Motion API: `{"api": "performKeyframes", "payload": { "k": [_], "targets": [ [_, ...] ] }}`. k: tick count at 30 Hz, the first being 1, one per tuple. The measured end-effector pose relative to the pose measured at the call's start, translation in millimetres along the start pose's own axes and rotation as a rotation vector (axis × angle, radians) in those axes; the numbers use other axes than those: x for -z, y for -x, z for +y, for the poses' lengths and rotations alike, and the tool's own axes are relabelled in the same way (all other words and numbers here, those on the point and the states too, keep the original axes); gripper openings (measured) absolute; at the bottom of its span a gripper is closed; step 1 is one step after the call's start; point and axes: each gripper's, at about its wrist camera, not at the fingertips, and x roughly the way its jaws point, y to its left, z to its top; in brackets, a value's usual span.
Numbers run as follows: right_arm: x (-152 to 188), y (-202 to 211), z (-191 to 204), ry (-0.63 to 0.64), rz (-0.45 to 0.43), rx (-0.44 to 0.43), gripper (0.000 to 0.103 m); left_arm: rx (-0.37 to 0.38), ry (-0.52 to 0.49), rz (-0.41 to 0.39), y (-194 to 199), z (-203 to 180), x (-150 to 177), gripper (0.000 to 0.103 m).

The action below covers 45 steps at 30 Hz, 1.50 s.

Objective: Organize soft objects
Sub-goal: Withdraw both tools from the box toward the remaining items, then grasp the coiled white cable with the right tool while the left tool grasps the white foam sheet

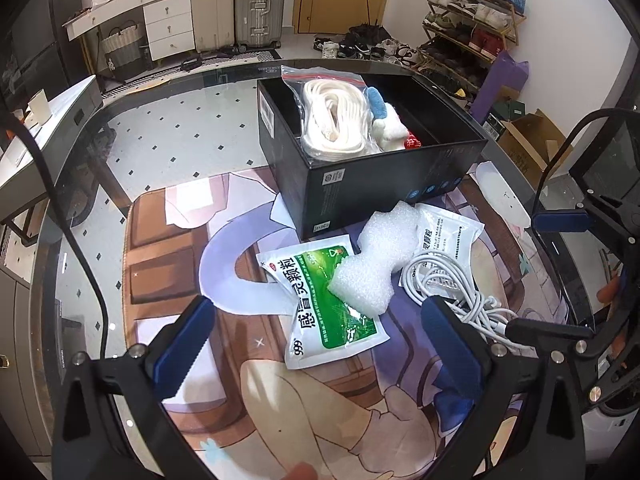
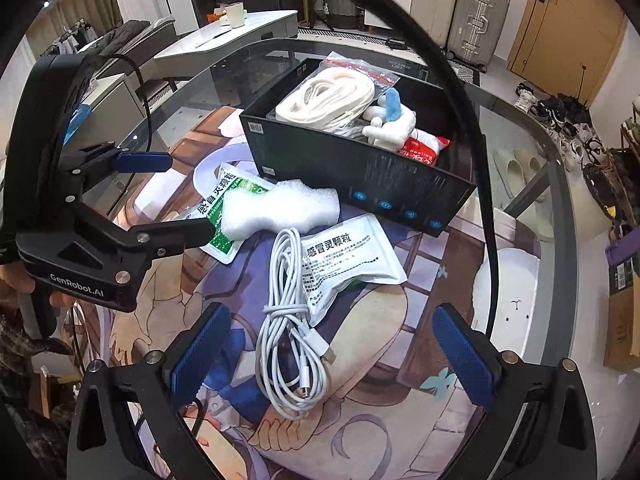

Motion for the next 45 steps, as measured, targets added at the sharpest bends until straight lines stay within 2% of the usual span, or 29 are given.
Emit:
{"api": "performKeyframes", "payload": {
  "k": [14,22,29,32,35,40,45],
  "targets": [
    [23.8,-21.7,11.1,0.037,0.075,-0.052,0.102,0.003,-0.011,0.027,-18.5,-1.5,9.0,0.103],
    [25.1,-29.8,14.0,0.067,0.099,-0.04,0.1,0.005,-0.015,0.043,-29.3,-3.9,10.2,0.103],
    [24.0,-39.8,14.5,0.075,0.137,-0.032,0.084,-0.007,-0.02,0.055,-38.2,-4.7,8.8,0.103],
    [24.3,-44.9,16.8,0.087,0.151,-0.029,0.081,-0.013,-0.028,0.046,-38.1,-4.2,8.4,0.103],
    [24.1,-50.1,19.9,0.105,0.165,-0.024,0.075,0.005,-0.009,0.041,-36.8,-0.8,6.9,0.103],
    [21.7,-55.5,21.4,0.105,0.177,-0.025,0.072,0.032,-0.027,0.03,-31.6,-1.6,-0.5,0.103],
    [16.5,-57.8,16.6,0.112,0.188,-0.03,0.061,0.042,-0.07,0.018,-28.1,-8.0,-7.5,0.102]
  ]
}}
